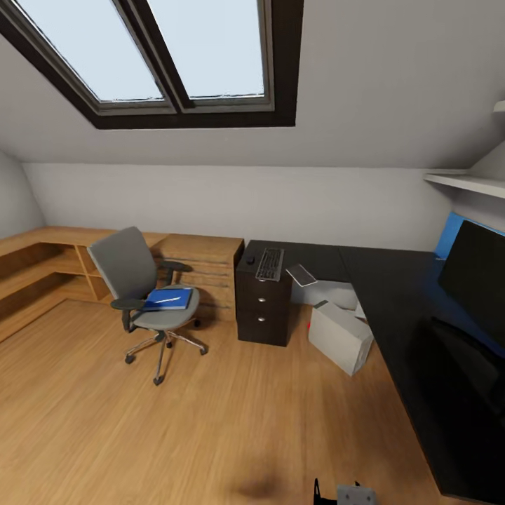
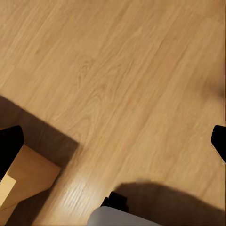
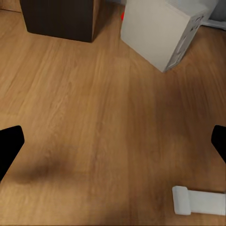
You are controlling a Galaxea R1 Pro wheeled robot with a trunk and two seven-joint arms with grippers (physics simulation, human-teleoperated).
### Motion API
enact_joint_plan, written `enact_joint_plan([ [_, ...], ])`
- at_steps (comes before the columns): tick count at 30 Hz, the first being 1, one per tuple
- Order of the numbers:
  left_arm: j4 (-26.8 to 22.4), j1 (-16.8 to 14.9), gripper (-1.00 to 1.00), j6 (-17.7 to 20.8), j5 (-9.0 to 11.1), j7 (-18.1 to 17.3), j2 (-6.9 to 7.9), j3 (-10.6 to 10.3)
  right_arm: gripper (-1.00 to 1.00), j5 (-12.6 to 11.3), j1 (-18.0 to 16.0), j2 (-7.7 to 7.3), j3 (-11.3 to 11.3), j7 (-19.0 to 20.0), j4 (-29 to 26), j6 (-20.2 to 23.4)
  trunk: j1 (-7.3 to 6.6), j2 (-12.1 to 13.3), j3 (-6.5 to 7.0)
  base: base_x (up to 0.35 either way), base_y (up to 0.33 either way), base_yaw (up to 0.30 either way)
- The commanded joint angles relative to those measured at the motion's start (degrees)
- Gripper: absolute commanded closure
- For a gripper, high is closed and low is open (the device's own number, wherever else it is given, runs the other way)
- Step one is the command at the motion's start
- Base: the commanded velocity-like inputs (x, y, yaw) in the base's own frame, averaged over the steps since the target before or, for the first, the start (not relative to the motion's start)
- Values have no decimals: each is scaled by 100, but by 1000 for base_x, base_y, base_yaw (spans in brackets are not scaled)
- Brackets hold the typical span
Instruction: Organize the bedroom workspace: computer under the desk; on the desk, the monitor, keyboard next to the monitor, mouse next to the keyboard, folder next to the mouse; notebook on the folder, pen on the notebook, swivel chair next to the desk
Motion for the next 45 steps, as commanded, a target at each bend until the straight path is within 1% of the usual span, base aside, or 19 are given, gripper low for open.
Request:
enact_joint_plan([
  [1,0,-5,-100,-21,40,35,2,-49,-100,45,-5,-1,22,-59,5,3,4,-5,-7,331,1,0],
  [30,3,-5,-100,-21,40,35,2,-49,-100,46,-5,-1,22,-59,11,9,4,-5,-5,331,0,-4],
  [36,5,-5,-100,-21,40,35,6,-49,-100,46,-6,-1,22,-53,13,3,4,-5,15,331,21,-156],
  [45,0,-5,-100,-21,40,35,4,-49,-100,46,-5,-3,22,-51,14,3,4,-5,56,331,120,-222],
])
